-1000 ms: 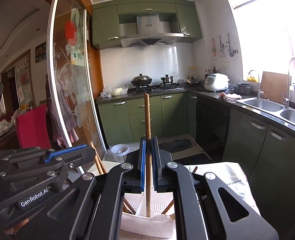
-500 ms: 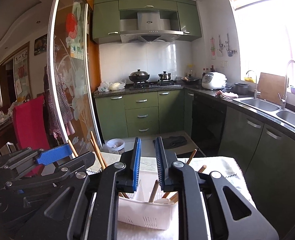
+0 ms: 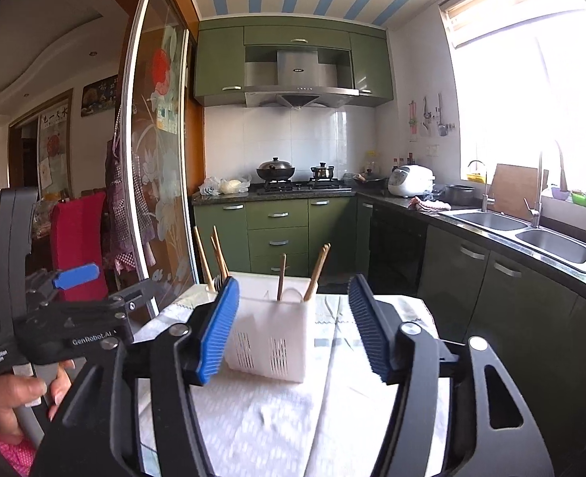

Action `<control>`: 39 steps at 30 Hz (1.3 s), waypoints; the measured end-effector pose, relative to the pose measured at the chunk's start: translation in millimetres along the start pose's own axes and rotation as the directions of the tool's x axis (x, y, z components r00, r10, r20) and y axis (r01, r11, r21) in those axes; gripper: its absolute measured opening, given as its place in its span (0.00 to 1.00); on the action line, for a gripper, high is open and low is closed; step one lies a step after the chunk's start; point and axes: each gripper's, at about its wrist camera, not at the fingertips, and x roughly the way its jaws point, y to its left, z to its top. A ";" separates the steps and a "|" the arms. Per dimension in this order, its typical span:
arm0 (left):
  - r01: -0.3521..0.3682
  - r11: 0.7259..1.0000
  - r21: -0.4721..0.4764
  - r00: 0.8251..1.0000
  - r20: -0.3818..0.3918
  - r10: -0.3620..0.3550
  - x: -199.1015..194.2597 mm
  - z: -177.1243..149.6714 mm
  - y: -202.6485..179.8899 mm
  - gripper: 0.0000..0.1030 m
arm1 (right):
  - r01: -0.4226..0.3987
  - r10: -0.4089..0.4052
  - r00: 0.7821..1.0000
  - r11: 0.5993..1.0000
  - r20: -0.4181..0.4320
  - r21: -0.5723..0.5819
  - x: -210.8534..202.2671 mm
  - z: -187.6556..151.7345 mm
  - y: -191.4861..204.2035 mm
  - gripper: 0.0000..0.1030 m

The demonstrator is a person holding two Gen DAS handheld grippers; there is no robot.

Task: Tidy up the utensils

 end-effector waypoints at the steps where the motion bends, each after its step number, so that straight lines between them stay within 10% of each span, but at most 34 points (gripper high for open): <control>1: -0.009 1.000 -0.004 1.000 0.006 0.009 -8.1 -5.2 0.2 0.93 | -0.003 0.003 1.000 1.000 -0.003 0.000 -11.4 -8.5 -0.2 0.74; 8: -0.039 0.999 -0.016 0.999 -0.019 0.039 -57.9 -35.3 -0.2 0.93 | 0.002 -0.002 1.000 1.000 -0.012 0.009 -70.5 -39.1 -2.5 0.95; 39: -0.038 0.999 0.009 0.998 -0.040 0.038 -117.6 -63.3 -6.3 0.93 | 0.091 -0.089 0.996 0.994 -0.029 0.055 -110.3 -49.1 -16.3 0.95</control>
